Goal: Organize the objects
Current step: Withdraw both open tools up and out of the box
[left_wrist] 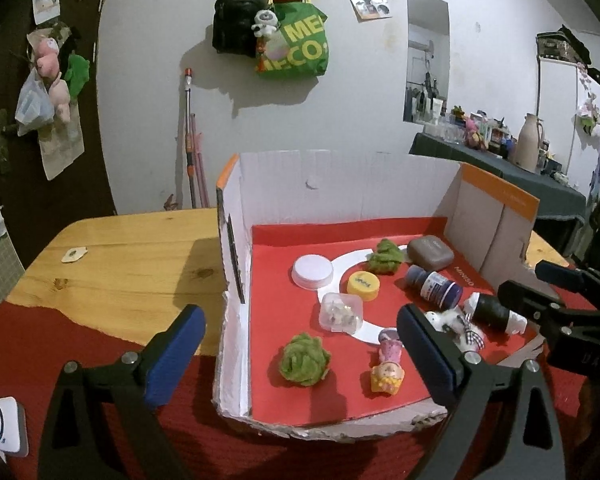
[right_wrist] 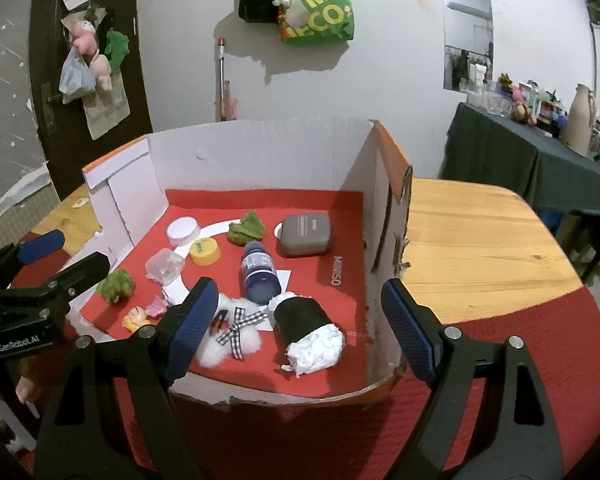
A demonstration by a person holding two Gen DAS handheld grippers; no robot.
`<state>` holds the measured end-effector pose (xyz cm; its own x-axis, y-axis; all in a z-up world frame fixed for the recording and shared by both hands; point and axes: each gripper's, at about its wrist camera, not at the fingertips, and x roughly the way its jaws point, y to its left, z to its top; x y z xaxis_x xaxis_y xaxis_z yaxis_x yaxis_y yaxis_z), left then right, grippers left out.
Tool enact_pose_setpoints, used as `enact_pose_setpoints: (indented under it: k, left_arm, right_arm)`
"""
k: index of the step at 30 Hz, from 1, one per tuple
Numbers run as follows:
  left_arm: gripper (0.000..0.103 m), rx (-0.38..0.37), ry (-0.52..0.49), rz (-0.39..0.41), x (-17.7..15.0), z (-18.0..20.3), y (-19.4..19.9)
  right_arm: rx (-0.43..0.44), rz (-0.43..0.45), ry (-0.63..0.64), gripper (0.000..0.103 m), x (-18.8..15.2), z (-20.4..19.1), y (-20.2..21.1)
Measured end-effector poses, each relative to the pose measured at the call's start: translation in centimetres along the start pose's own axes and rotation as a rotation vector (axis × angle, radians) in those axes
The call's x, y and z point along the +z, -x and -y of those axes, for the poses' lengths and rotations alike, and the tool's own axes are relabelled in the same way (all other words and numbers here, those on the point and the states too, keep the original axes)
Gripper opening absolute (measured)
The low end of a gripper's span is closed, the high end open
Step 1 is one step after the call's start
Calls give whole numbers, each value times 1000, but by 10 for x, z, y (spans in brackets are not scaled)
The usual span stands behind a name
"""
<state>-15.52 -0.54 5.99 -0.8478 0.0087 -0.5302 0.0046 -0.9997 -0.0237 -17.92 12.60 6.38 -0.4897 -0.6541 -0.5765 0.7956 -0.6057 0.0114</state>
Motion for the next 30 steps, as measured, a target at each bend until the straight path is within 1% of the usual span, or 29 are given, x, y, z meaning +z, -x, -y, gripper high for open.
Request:
enact_pose_setpoints:
  k: [17, 30]
  left_arm:
    - [98, 7, -11, -5, 0, 2, -3]
    - [98, -3, -7, -12, -1, 3, -7]
  right_arm:
    - [-7, -13, 10, 84, -4, 1, -2]
    - [-4, -14, 8, 84, -4, 1, -1]
